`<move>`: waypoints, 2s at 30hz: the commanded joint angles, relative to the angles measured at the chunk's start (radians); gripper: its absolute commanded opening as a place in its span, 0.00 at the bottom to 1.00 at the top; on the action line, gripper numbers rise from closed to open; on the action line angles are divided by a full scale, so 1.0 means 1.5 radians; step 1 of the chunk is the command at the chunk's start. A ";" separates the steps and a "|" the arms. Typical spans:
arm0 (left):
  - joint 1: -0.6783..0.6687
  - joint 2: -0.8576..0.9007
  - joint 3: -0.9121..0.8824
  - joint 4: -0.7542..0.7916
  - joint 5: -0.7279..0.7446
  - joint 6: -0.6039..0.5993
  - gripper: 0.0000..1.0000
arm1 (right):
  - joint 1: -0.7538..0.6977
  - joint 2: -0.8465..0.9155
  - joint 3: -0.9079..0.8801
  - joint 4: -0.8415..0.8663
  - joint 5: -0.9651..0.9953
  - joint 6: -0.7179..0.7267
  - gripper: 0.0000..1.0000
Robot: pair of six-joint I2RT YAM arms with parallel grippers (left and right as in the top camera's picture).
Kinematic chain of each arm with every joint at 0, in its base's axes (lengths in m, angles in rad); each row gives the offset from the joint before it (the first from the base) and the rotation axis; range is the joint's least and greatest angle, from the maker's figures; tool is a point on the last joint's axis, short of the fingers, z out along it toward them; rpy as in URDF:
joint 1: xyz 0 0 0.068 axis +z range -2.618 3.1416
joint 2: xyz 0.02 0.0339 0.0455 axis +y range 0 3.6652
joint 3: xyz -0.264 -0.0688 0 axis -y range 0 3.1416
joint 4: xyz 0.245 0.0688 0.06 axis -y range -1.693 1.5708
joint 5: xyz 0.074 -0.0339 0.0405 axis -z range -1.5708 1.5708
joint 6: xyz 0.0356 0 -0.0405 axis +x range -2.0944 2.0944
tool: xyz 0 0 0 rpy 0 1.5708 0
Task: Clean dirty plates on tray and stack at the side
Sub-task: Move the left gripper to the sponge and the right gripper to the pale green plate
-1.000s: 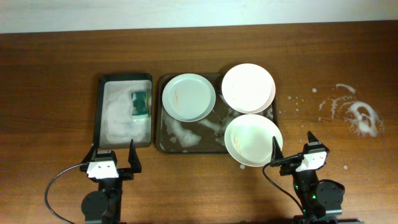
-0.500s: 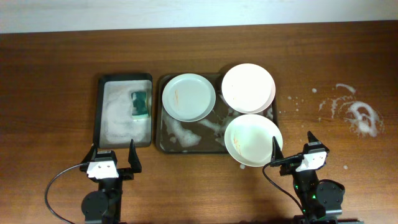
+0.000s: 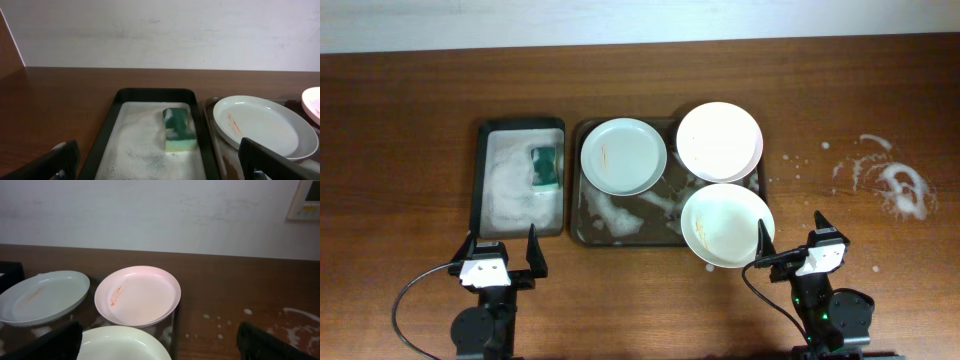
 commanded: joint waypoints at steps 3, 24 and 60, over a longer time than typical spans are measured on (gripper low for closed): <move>0.005 -0.004 -0.004 0.001 0.010 0.010 0.99 | 0.004 -0.001 -0.003 -0.004 0.001 -0.002 0.99; 0.004 0.005 0.109 -0.033 0.132 0.003 0.99 | 0.004 0.067 0.190 -0.049 -0.183 0.023 0.98; 0.004 1.115 1.068 -0.635 0.103 0.023 0.99 | 0.225 1.318 1.100 -0.519 -0.155 0.280 0.72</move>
